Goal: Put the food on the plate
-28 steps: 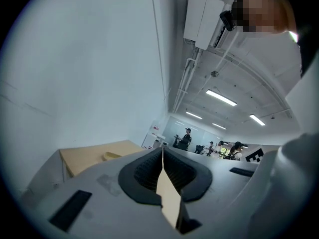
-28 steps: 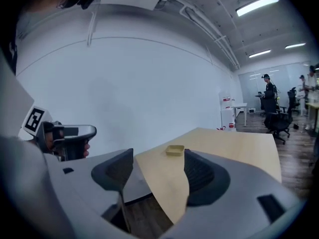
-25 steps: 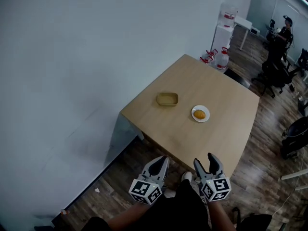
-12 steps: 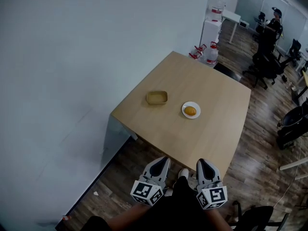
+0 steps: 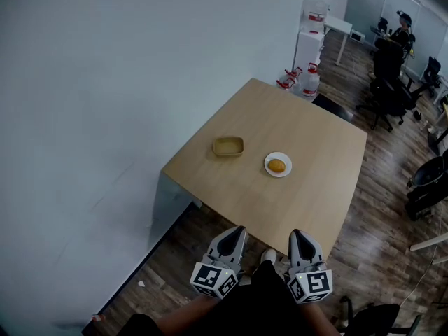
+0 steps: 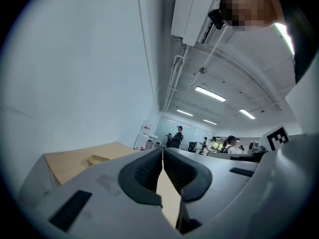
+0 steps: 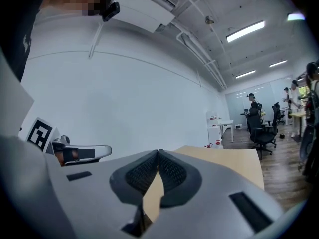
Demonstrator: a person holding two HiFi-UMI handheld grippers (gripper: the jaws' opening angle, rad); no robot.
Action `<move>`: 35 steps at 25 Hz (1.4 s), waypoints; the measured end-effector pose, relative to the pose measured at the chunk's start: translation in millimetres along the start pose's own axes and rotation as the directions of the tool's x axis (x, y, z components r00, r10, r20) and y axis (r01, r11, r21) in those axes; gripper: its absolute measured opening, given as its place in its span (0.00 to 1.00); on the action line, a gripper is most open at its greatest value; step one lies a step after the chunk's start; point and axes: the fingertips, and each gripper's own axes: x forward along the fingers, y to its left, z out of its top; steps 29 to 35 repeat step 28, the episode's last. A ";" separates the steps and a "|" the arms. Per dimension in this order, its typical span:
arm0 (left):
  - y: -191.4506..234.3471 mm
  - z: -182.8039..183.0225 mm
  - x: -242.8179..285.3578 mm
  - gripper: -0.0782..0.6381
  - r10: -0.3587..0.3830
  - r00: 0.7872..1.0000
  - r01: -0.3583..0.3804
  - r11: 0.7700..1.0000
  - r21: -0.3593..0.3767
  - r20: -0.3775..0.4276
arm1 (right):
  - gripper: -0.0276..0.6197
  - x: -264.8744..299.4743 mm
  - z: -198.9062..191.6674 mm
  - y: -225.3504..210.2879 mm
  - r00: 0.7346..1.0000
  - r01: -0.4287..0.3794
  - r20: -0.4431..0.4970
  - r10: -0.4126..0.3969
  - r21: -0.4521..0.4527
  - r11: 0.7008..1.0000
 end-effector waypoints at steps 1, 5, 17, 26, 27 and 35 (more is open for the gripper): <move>-0.1 0.8 1.4 0.13 0.003 1.000 -0.003 1.000 0.004 -0.001 | 0.14 0.3 2.0 -2.3 1.000 0.002 0.002 -0.002 -0.005 1.000; -4.9 2.5 6.1 0.13 0.005 1.000 -0.005 1.000 -0.004 0.004 | 0.14 -2.1 6.1 -8.3 1.000 0.007 0.014 -0.007 -0.020 1.000; -12.6 -8.3 18.4 0.13 -0.055 0.998 0.054 0.998 -0.007 -0.017 | 0.14 -0.6 4.4 -14.7 0.999 0.041 0.010 -0.041 -0.053 0.998; -5.8 -17.3 24.9 0.13 -0.061 0.997 0.061 0.998 -0.005 -0.042 | 0.14 11.3 -2.9 -17.7 0.999 0.045 0.002 -0.045 -0.037 0.998; -3.9 -18.8 26.2 0.13 -0.063 0.997 0.063 0.998 -0.003 -0.045 | 0.14 13.6 -4.0 -18.2 0.999 0.046 0.001 -0.046 -0.036 0.998; -2.2 -20.3 27.5 0.13 -0.064 0.997 0.064 0.998 0.000 -0.048 | 0.14 15.9 -5.1 -18.8 0.999 0.047 0.000 -0.047 -0.035 0.998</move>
